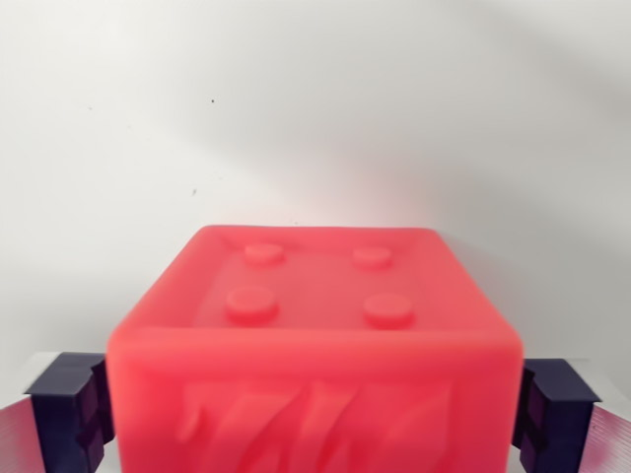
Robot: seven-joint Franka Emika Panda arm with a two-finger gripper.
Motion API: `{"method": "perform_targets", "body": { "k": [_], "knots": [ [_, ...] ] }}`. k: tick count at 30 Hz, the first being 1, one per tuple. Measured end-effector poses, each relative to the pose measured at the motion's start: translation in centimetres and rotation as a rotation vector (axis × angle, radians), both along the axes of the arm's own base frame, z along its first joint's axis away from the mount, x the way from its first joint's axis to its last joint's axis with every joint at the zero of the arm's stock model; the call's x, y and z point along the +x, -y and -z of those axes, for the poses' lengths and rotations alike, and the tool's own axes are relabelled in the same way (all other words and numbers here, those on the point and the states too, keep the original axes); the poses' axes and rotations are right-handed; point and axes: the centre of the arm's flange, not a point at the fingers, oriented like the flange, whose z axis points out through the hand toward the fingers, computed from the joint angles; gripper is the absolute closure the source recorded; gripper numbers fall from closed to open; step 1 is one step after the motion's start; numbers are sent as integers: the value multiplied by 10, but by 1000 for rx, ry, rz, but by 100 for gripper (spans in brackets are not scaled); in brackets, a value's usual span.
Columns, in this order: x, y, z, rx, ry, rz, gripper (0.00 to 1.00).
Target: Destack cube
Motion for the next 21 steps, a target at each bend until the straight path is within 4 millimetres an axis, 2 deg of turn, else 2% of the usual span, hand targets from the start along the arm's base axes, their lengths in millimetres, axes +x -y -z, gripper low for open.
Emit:
{"method": "perform_targets", "body": {
  "k": [21],
  "knots": [
    [0, 0, -4, 0, 1, -1, 0]
  ]
}}
